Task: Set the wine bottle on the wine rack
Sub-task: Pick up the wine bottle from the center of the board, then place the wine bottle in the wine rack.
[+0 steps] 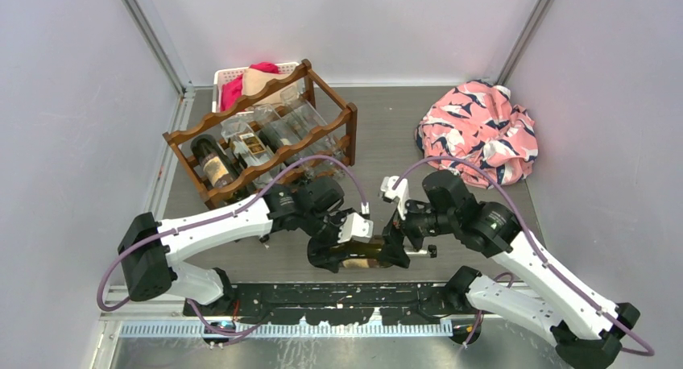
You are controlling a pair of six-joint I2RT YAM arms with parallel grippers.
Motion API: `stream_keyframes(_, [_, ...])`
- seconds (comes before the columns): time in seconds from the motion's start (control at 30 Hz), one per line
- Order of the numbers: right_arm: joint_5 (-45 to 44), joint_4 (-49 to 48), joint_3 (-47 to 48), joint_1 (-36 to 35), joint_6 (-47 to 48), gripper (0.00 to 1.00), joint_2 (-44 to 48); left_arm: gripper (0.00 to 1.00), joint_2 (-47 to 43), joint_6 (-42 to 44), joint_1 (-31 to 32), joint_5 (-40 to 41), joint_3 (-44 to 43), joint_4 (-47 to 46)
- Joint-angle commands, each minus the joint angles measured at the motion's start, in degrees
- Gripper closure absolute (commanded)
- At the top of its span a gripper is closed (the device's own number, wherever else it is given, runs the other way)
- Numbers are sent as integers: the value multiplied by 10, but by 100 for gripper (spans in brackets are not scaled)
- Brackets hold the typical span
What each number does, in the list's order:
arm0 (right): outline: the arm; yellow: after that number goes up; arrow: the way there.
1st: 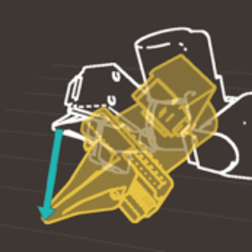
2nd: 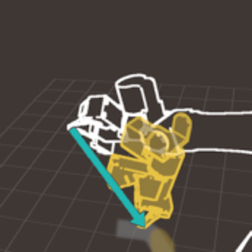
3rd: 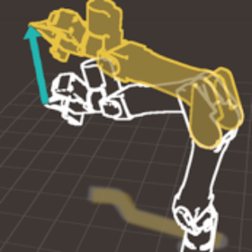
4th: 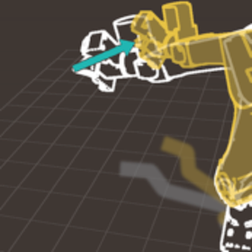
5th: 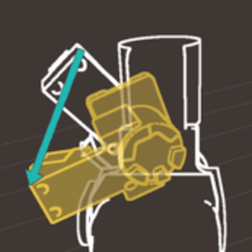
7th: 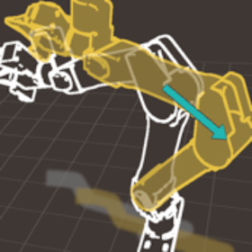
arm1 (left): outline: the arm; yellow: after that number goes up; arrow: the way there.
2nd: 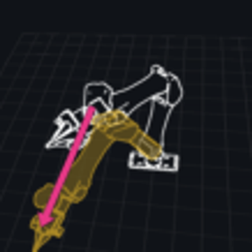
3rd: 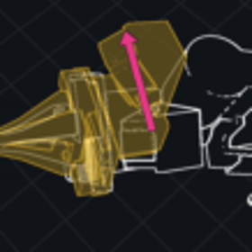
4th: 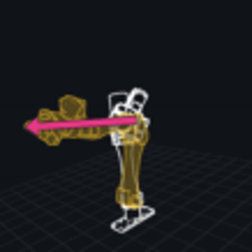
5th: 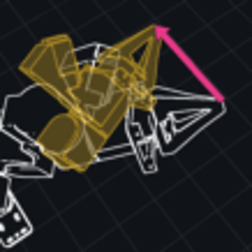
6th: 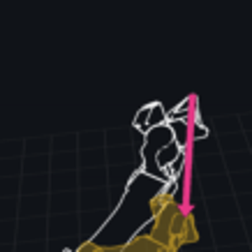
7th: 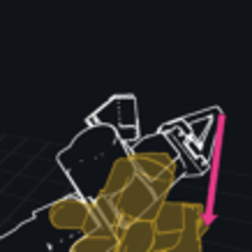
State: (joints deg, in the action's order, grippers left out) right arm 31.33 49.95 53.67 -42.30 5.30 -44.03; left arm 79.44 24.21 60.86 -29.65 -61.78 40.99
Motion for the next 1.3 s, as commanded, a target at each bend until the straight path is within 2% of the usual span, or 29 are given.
stream_keyframes(0.0, [-74,-9,-7,-46,47,0,-6,100,-13,-15,-16,-67,-40,-23])
stream_keyframes(0.37, [-124,-65,-44,-131,98,0,-26,100,-13,-20,-27,-117,-43,-25])
stream_keyframes(0.47, [-130,-80,-50,-153,101,7,-30,100,-14,-19,-29,-122,-43,-31])
stream_keyframes(0.53, [-115,-85,-50,-160,102,15,-33,100,-15,-21,-29,-123,-42,-37])
stream_keyframes(0.57, [-110,-84,-48,-162,102,23,-32,100,-15,-21,-29,-123,-42,-38])
stream_keyframes(0.6, [-108,-81,-45,-163,101,32,-33,100,-15,-21,-29,-122,-42,-39])
stream_keyframes(0.67, [-112,-70,-36,-163,100,59,-32,100,-18,-24,-29,-115,-38,-43])
stream_keyframes(0.73, [-121,-61,-31,-164,96,80,-25,100,-22,-25,-29,-110,-31,-51])
stream_keyframes(0.83, [-132,-54,-31,-163,87,98,-4,98,-29,-33,-30,-99,-21,-64])
stream_keyframes(0.87, [-136,-55,-32,-164,81,98,4,92,-31,-35,-30,-99,-18,-68])
stream_keyframes(0.9, [-140,-57,-33,-164,76,98,13,79,-33,-42,-29,-93,-15,-73])
stream_keyframes(0.93, [-144,-58,-35,-164,70,98,22,61,-36,-48,-29,-87,-9,-82])
stream_keyframes(0.97, [-149,-60,-36,-164,64,98,29,50,-40,-52,-29,-81,-3,-90])
stream_keyframes(1.07, [-170,-63,-40,-164,51,98,53,21,-65,-65,-29,-57,23,-129])
stream_keyframes(1.17, [-197,-60,-40,-164,41,98,72,4,-96,-74,-29,-43,41,-161])
stream_keyframes(1.27, [-224,-50,-41,-163,33,99,89,1,-132,-80,-30,-21,46,-174])
